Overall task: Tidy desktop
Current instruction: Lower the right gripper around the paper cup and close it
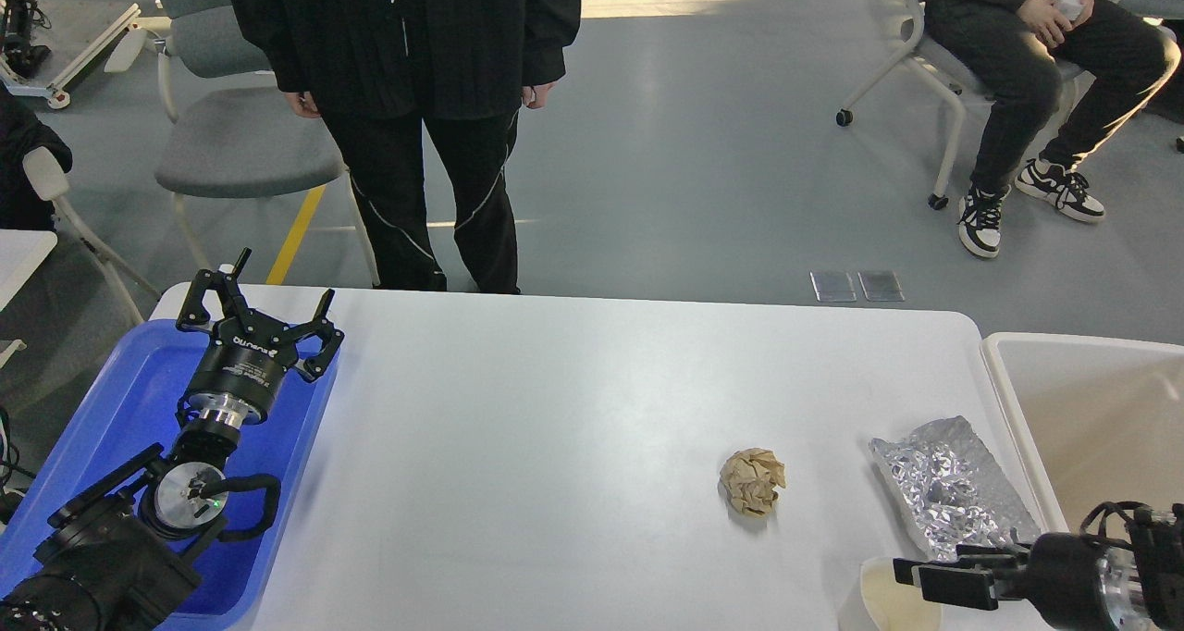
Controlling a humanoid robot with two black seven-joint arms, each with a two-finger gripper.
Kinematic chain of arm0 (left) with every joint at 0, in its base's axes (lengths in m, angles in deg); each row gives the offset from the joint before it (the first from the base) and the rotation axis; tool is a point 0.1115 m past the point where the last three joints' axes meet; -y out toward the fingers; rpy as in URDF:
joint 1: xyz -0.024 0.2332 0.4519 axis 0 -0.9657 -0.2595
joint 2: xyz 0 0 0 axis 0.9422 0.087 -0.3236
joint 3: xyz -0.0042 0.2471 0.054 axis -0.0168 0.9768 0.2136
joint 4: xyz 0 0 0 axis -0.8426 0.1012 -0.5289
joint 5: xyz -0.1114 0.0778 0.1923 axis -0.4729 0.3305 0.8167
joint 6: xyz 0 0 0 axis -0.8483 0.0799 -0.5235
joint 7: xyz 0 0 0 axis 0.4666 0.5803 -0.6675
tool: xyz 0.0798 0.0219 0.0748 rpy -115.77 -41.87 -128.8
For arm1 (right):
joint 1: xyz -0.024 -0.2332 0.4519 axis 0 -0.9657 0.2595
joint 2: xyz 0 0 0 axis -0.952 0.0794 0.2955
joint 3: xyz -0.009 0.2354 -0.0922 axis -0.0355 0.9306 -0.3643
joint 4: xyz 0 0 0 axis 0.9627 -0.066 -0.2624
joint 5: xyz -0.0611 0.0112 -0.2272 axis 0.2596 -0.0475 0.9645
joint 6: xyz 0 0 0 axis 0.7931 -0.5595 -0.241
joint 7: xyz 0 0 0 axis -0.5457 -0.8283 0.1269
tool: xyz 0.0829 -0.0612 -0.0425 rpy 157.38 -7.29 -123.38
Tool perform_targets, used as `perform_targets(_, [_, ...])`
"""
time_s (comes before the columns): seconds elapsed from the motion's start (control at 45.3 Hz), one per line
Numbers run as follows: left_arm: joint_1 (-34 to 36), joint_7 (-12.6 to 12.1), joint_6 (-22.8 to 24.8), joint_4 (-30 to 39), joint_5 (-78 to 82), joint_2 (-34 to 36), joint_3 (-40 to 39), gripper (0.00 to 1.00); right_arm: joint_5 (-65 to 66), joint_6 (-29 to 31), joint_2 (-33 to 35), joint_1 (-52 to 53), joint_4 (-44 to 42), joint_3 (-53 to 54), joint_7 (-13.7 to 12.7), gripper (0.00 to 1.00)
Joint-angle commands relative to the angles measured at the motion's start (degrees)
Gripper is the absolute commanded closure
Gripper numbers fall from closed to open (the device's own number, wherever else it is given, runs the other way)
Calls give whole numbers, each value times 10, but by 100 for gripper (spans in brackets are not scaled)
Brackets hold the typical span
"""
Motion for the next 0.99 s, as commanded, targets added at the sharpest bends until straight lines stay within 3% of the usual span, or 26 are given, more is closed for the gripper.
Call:
perform_targets(0.0, [0, 0, -1, 0, 0, 0, 0, 0, 11, -4, -12, -23, -16, 2, 1, 0])
perform_targets(0.794, [0, 0, -1, 0, 0, 0, 0, 0, 52, -28, -42, -60, -47, 24, 3, 0])
perform_targets(0.904, [0, 0, -1, -1, 0, 0, 0, 0, 75, -56, -46, -72, -50, 22, 3, 4])
perform_targets(0.971, [0, 0, -1, 0, 0, 0, 0, 0, 78, -68, -50, -77, -51, 21, 4, 16])
